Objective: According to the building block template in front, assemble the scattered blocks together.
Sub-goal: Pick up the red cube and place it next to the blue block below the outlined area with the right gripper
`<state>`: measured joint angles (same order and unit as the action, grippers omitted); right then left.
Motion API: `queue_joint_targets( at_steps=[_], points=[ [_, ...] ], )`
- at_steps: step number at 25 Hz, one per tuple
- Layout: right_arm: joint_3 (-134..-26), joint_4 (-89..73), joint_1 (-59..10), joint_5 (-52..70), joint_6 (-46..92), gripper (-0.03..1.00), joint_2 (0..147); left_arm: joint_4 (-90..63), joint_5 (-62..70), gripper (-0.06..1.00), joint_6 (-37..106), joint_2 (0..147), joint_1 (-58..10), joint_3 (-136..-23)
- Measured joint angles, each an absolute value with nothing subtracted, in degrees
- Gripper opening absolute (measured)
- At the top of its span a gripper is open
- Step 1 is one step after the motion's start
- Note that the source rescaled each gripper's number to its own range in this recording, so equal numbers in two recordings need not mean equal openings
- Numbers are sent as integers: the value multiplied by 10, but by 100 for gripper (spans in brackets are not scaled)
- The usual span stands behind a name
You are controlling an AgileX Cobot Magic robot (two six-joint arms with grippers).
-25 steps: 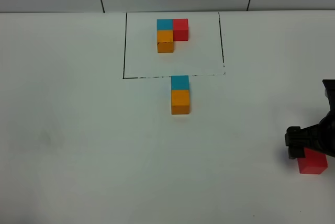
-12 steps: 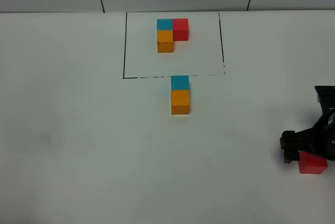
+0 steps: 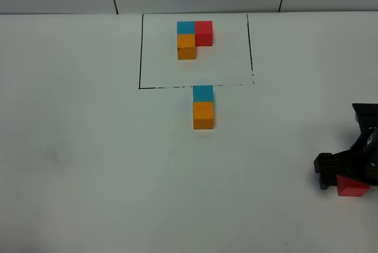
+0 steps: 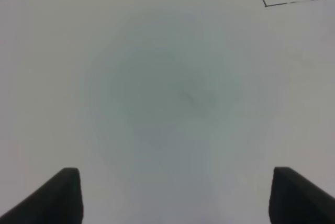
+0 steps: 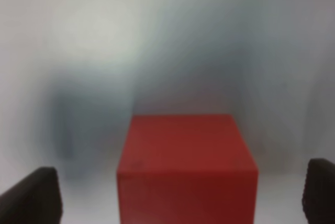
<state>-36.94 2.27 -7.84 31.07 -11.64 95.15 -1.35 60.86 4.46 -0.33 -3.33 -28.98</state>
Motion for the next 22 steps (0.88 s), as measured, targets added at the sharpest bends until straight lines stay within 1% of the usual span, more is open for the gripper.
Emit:
queue_joint_targets(
  at_steps=[10, 16, 18, 20, 22],
  points=[
    [-369, 15, -78, 310, -116, 72, 969, -13, 609, 66, 45, -3, -33, -290],
    [-369, 12, -78, 310, -116, 70, 986, -13, 609, 66, 45, -3, -33, -290],
    [-369, 12, -78, 310, -116, 68, 986, -13, 609, 66, 45, -3, -33, -290],
    [-369, 12, -78, 310, -116, 61, 986, -13, 609, 66, 45, -3, -33, -290],
    [-369, 12, -78, 311, -116, 47, 986, -13, 609, 66, 45, -3, -33, -290]
  ],
)
